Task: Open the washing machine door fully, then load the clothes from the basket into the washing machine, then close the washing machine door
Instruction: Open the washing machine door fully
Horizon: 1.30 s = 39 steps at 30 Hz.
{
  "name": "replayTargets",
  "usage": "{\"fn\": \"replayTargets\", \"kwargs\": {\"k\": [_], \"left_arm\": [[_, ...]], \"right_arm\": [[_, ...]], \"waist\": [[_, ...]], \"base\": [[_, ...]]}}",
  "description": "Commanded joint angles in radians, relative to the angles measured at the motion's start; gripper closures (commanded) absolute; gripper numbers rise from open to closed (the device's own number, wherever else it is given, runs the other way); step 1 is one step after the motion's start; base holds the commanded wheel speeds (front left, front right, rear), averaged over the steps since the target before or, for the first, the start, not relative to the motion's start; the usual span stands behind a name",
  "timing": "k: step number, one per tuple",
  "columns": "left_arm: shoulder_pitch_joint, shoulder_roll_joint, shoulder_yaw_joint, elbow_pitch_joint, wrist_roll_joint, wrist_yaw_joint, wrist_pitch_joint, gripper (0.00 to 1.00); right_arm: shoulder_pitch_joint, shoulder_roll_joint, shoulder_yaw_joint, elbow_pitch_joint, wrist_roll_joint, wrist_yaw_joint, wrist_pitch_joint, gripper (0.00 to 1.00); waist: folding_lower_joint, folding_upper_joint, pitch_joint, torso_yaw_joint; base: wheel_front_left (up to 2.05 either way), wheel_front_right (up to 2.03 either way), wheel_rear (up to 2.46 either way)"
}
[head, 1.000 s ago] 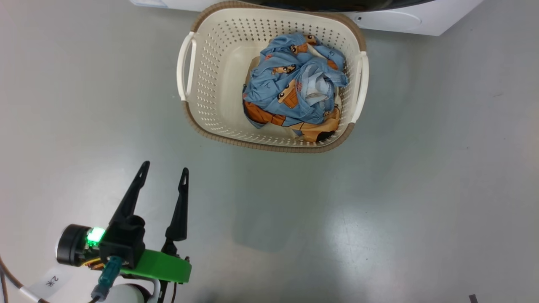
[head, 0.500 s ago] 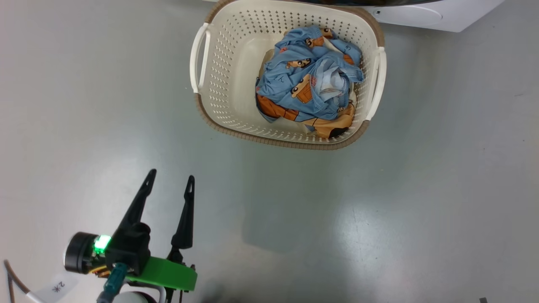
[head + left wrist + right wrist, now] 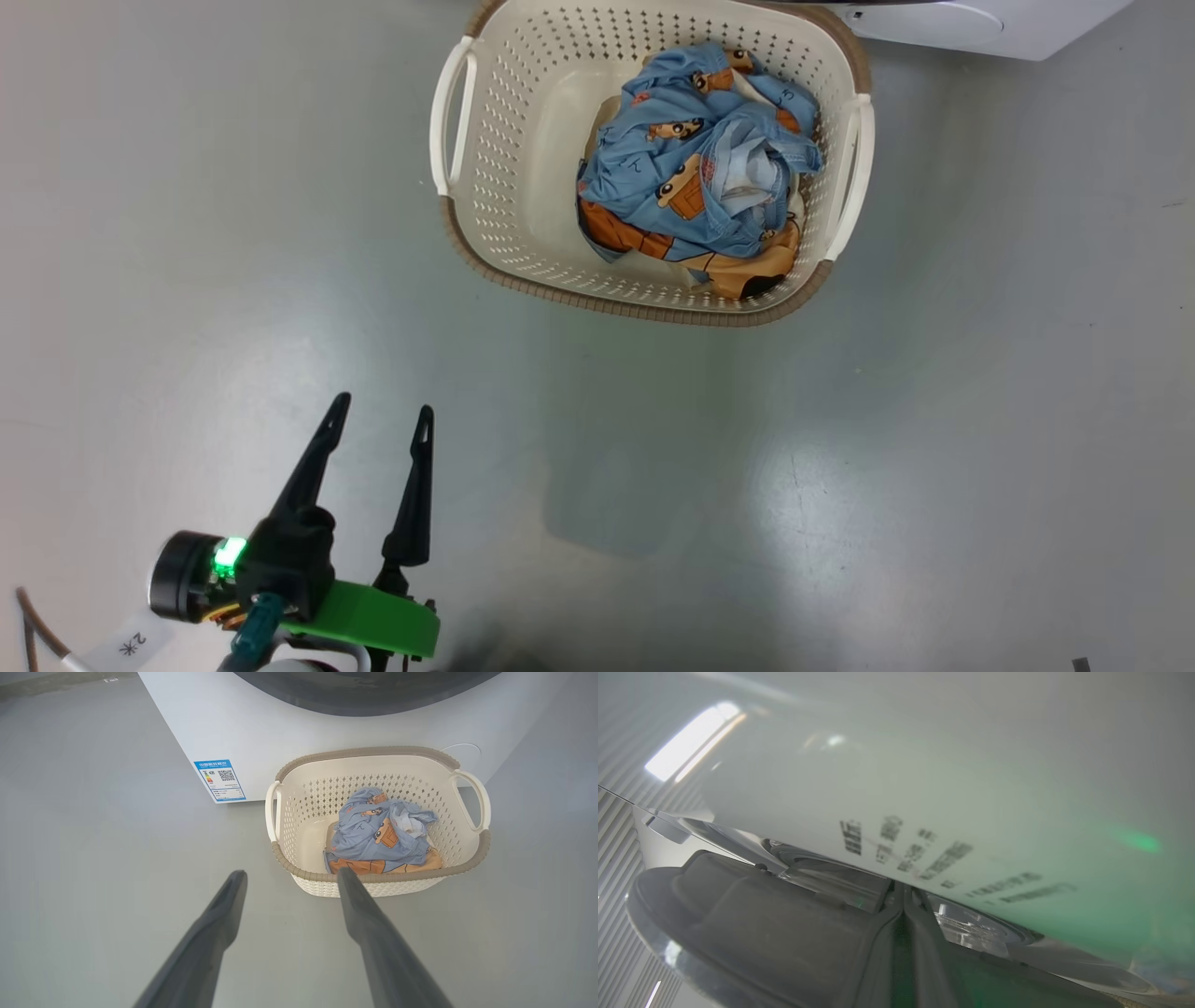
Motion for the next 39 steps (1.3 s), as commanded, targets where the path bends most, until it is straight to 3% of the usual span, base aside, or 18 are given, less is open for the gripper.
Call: {"fn": "replayTargets", "kwargs": {"k": [1, 22, 39], "left_arm": [[0.025, 0.012, 0.031, -0.012, -0.006, 0.011, -0.006, 0.0], [0.009, 0.012, 0.034, 0.008, -0.016, 0.026, -0.006, 0.0], [-0.012, 0.012, 0.036, 0.025, -0.035, 0.027, -0.006, 0.0]], "right_arm": [[-0.009, 0.003, 0.019, -0.03, -0.002, -0.001, 0.014, 1.0], [0.013, 0.023, 0.088, -0.054, 0.001, -0.001, 0.077, 1.0], [0.163, 0.044, 0.124, -0.095, -0.001, -0.001, 0.105, 1.0]], "waist": [[0.0, -0.0001, 0.001, -0.002], [0.0, -0.0001, -0.023, -0.03], [0.0, -0.0001, -0.121, -0.083]], "base": [[0.0, 0.0, 0.0], [0.0, 0.0, 0.0], [0.0, 0.0, 0.0]]}}
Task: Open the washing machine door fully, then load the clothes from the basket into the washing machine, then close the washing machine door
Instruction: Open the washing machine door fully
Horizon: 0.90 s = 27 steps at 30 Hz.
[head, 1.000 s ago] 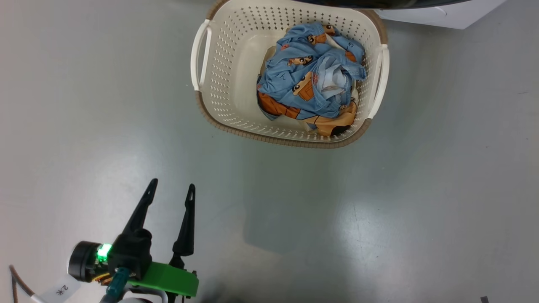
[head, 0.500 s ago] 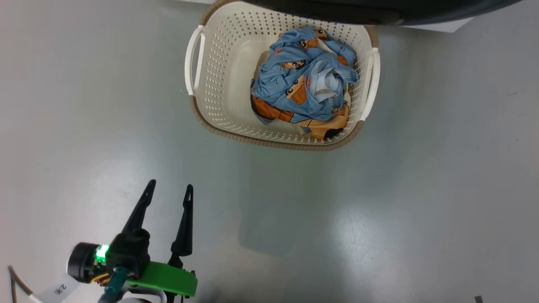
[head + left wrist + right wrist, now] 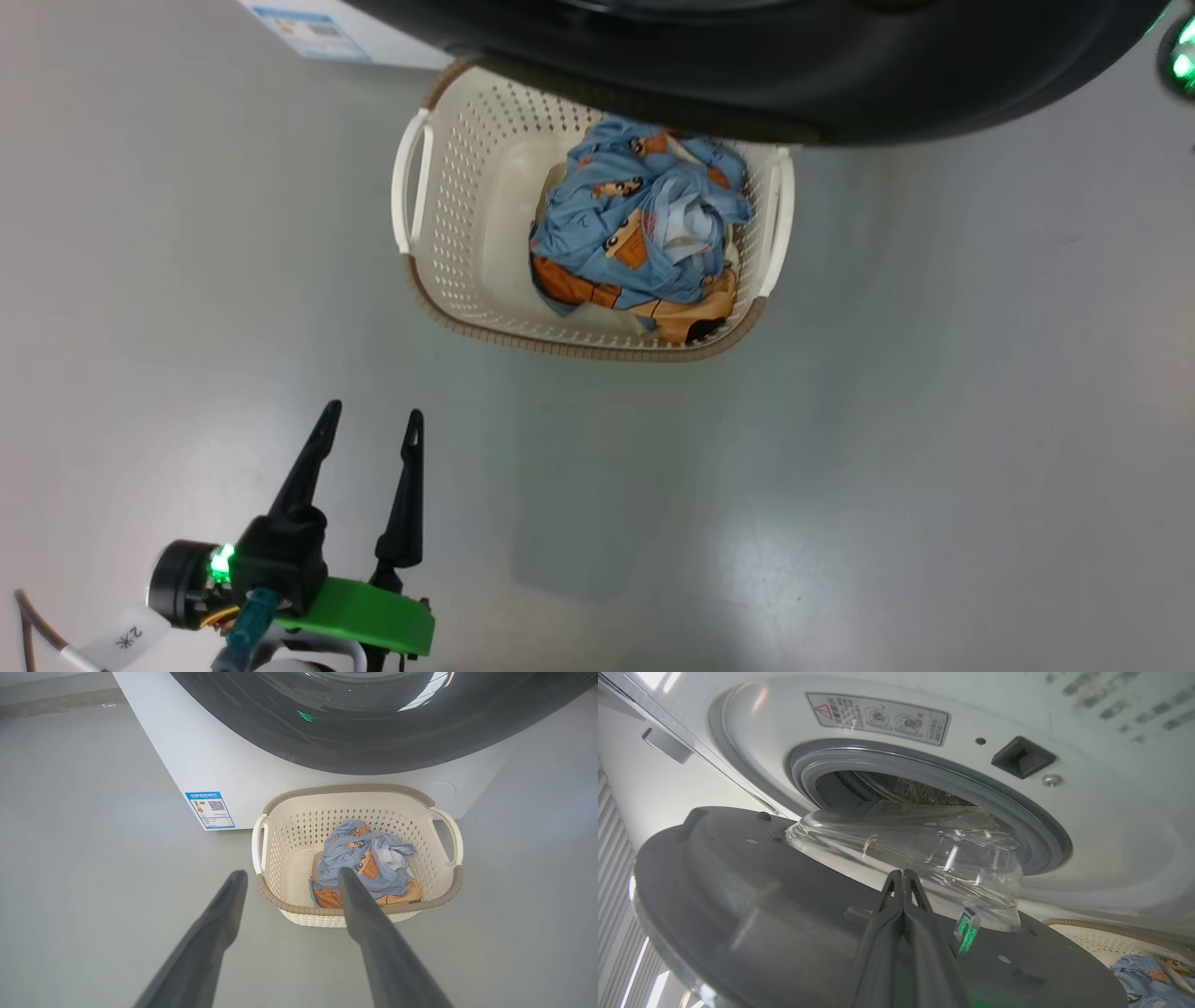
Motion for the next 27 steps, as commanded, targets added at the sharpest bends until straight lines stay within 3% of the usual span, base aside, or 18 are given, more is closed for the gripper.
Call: {"fn": "replayTargets", "kwargs": {"k": [1, 11, 27], "left_arm": [[-0.003, 0.012, 0.033, -0.011, -0.008, 0.01, -0.006, 0.0], [0.017, 0.012, 0.046, 0.005, -0.008, 0.002, -0.006, 0.0], [0.07, 0.012, 0.045, 0.023, -0.033, 0.003, -0.006, 0.0]], "right_arm": [[0.043, 0.02, 0.016, -0.036, -0.002, 0.002, 0.012, 1.0], [0.158, 0.062, 0.052, -0.035, -0.006, 0.002, 0.012, 1.0], [0.311, 0.159, 0.15, 0.006, -0.005, 0.002, 0.023, 1.0]], "waist": [[0.0, 0.0, -0.03, -0.015], [0.0, 0.0, -0.111, -0.031], [0.0, 0.0, -0.255, 0.01]], "base": [[0.0, 0.0, 0.0], [0.0, 0.0, 0.0], [0.0, 0.0, 0.0]]}}
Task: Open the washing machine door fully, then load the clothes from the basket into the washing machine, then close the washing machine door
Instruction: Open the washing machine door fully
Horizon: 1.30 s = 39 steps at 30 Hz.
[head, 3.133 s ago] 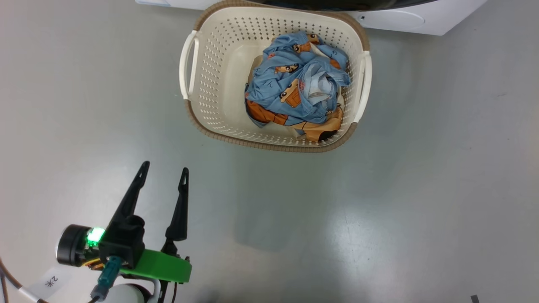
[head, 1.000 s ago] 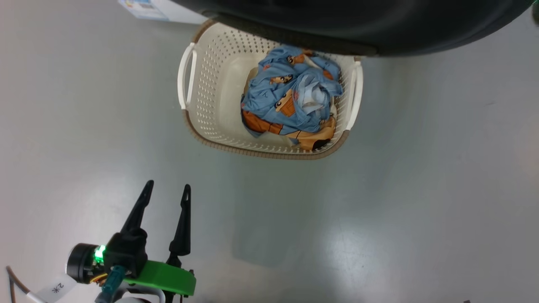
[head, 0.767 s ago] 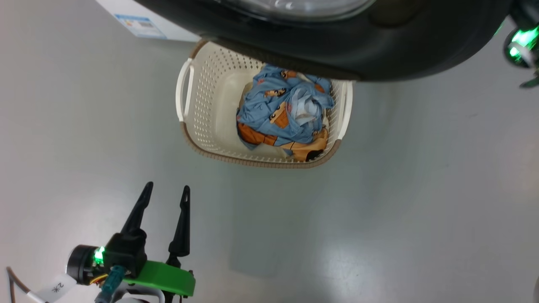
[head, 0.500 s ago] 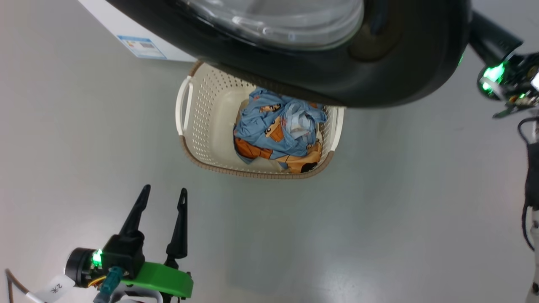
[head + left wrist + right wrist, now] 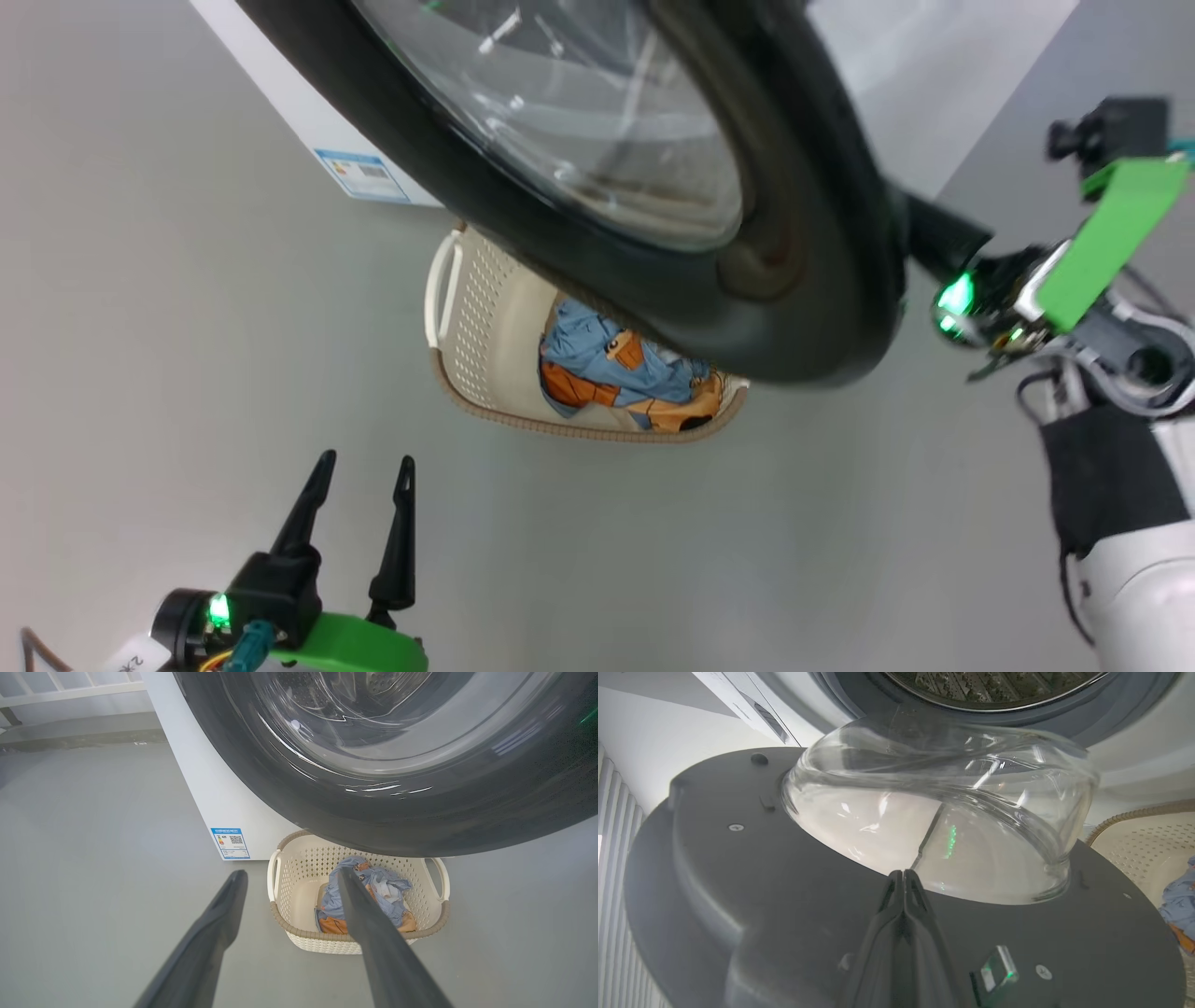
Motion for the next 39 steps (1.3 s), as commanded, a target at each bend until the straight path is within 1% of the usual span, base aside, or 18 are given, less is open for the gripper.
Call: {"fn": "replayTargets", "kwargs": {"k": [1, 11, 19, 28, 35, 39], "left_arm": [[0.019, 0.012, 0.029, -0.014, -0.01, 0.005, -0.006, 0.0], [0.055, 0.012, 0.024, -0.004, -0.018, 0.005, -0.006, 0.0], [0.073, 0.012, 0.014, -0.003, -0.019, -0.003, -0.006, 0.0], [0.091, 0.012, 0.01, 0.002, -0.019, -0.009, -0.006, 0.0], [0.108, 0.012, 0.026, 0.008, -0.016, -0.015, -0.006, 0.0], [0.112, 0.012, 0.034, 0.009, -0.014, -0.018, -0.006, 0.0]], "right_arm": [[0.037, 0.028, 0.041, -0.019, -0.003, 0.002, 0.011, 1.0], [0.142, 0.102, 0.149, 0.015, -0.001, 0.002, 0.032, 1.0], [0.192, 0.134, 0.236, 0.026, 0.008, 0.002, 0.019, 1.0], [0.22, 0.145, 0.379, 0.035, 0.07, 0.002, -0.051, 1.0], [0.219, 0.145, 0.509, 0.038, 0.137, 0.002, -0.138, 1.0], [0.222, 0.145, 0.558, 0.041, 0.158, 0.002, -0.172, 1.0]], "waist": [[0.0001, 0.0, -0.045, 0.018], [0.0001, 0.0, -0.131, 0.043], [0.0001, 0.0, -0.173, 0.077], [0.0001, 0.0, -0.224, 0.12], [0.0001, 0.0, -0.253, 0.118], [0.0001, 0.0, -0.265, 0.11]], "base": [[0.0, 0.0, 0.0], [0.0, 0.0, 0.0], [0.0, 0.0, 0.0], [0.0, 0.0, 0.0], [0.0, 0.0, 0.0], [0.0, 0.0, 0.0]]}}
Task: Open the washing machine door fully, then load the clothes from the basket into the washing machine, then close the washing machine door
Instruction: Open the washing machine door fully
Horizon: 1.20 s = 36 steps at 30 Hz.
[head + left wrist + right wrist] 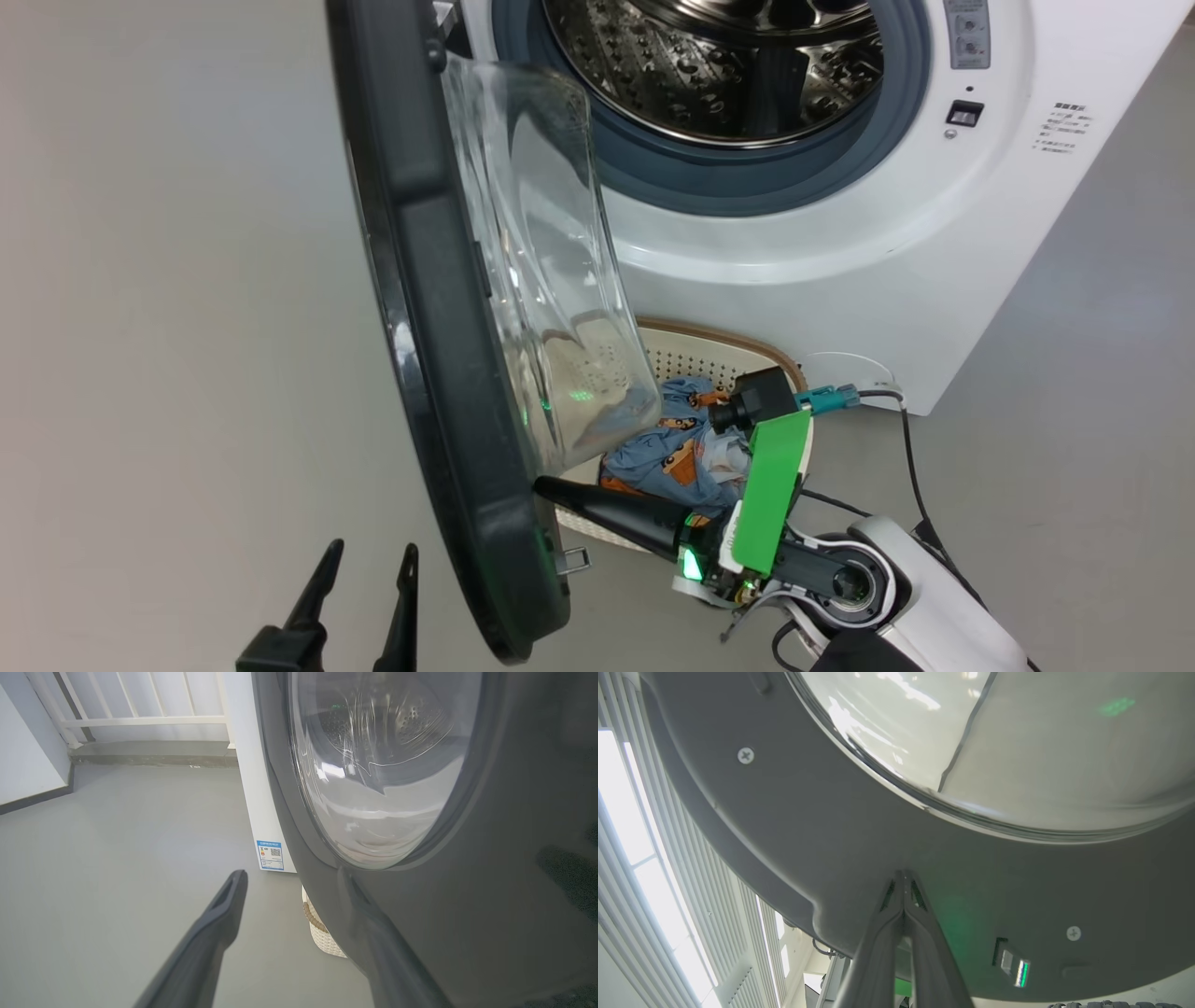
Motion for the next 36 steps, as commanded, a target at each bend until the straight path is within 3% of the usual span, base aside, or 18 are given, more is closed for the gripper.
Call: {"fn": "replayTargets", "kwargs": {"k": [1, 9, 16, 18, 19, 20, 21, 22, 27, 33, 36], "left_arm": [[-0.009, 0.009, 0.036, -0.021, 0.003, -0.001, -0.006, 0.0], [0.012, 0.009, 0.074, -0.019, 0.014, -0.013, -0.006, 0.0], [0.022, 0.009, 0.113, -0.019, 0.017, -0.026, -0.006, 0.0], [0.026, 0.009, 0.123, -0.02, 0.018, -0.029, -0.006, 0.0], [0.026, 0.009, 0.123, -0.02, 0.018, -0.029, -0.006, 0.0], [0.028, 0.009, 0.127, -0.021, 0.019, -0.03, -0.006, 0.0], [0.029, 0.009, 0.131, -0.022, 0.019, -0.031, -0.006, 0.0], [0.031, 0.009, 0.134, -0.022, 0.02, -0.032, -0.006, 0.0], [0.039, 0.009, 0.145, -0.021, 0.019, -0.033, -0.006, 0.0], [0.051, 0.009, 0.159, -0.019, 0.019, -0.037, -0.006, 0.0], [0.057, 0.009, 0.165, -0.021, 0.019, -0.037, -0.006, 0.0]], "right_arm": [[0.006, 0.033, 0.028, -0.025, 0.015, 0.002, -0.011, 1.0], [0.016, 0.033, 0.052, -0.031, 0.014, 0.002, -0.069, 1.0], [0.051, 0.014, 0.006, -0.098, -0.11, 0.002, -0.14, 1.0], [0.068, -0.009, -0.002, -0.136, -0.154, 0.002, -0.178, 0.62], [0.068, -0.009, -0.002, -0.136, -0.154, 0.002, -0.178, 0.62], [0.075, -0.024, -0.002, -0.155, -0.178, 0.002, -0.199, 0.51], [0.082, -0.04, 0.0, -0.175, -0.2, 0.002, -0.223, 0.15], [0.089, -0.057, 0.0, -0.194, -0.225, 0.002, -0.255, 0.0], [0.109, -0.17, 0.02, -0.253, -0.384, 0.002, -0.506, 0.0], [0.124, -0.322, 0.079, -0.218, -0.533, 0.002, -0.844, 0.0], [0.132, -0.383, 0.082, -0.177, -0.627, 0.002, -0.906, 0.0]], "waist": [[0.0, 0.0, -0.007, -0.007], [0.0, 0.0, -0.027, -0.056], [0.0, 0.0, -0.039, -0.095], [0.0, 0.0, -0.042, -0.105], [0.0, 0.0, -0.042, -0.105], [0.0, 0.0, -0.042, -0.109], [0.0, 0.0, -0.043, -0.114], [0.0, 0.0, -0.046, -0.117], [0.0, 0.0, -0.056, -0.129], [0.0, 0.0, -0.071, -0.143], [0.0, 0.0, -0.075, -0.15]], "base": [[0.0, 0.0, 0.0], [0.0, 0.0, 0.0], [0.0, 0.0, 0.0], [0.0, 0.0, 0.0], [0.0, 0.0, 0.0], [0.0, 0.0, 0.0], [0.0, 0.0, 0.0], [0.0, 0.0, 0.0], [0.0, 0.0, 0.0], [0.0, 0.0, 0.0], [0.0, 0.0, 0.0]]}}
